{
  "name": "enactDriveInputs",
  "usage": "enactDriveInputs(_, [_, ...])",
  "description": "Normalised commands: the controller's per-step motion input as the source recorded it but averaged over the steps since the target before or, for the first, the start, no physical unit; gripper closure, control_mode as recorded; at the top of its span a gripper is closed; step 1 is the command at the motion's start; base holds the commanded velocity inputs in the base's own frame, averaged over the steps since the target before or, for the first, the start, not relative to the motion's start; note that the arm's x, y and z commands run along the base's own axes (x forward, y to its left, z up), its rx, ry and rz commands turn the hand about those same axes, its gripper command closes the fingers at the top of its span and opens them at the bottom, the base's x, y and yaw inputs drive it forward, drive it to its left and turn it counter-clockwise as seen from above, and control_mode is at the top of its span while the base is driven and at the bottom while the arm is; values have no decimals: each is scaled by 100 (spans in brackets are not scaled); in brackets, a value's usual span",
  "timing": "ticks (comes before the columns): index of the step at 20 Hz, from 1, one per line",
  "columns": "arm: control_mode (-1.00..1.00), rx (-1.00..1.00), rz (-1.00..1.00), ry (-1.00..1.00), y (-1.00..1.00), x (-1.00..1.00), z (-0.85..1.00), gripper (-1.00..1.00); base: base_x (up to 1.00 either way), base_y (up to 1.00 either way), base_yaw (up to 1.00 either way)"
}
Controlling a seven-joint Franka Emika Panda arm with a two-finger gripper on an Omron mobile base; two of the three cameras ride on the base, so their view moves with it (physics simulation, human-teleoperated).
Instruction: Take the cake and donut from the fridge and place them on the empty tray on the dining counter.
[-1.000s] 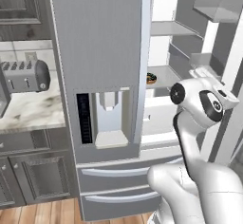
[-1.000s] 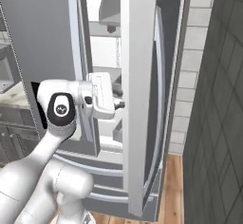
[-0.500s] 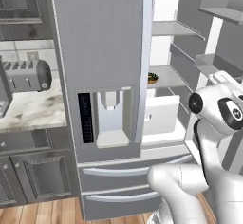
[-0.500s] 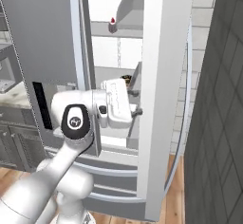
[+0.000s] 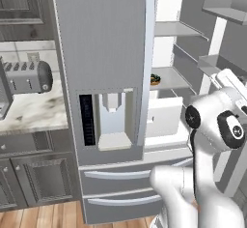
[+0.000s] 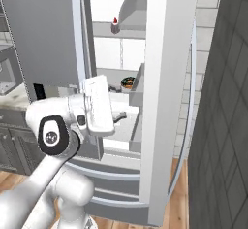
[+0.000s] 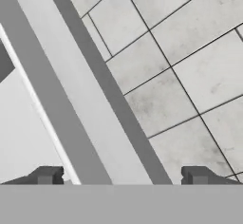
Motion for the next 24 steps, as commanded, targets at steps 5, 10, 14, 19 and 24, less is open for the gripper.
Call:
enactDriveInputs(5, [-100,0,22,-3,100,-60,53,-100,0,0,0])
enactDriveInputs(10, [-100,0,32,6,97,-3,10,-100,0,0,0])
enactDriveInputs(14, [-100,2,37,18,51,24,-5,-100,0,0,0])
enactDriveInputs(19, [-100,2,30,27,5,92,-22,-100,0,0,0])
enactDriveInputs(24, [-100,0,21,25,14,82,-23,-100,0,0,0])
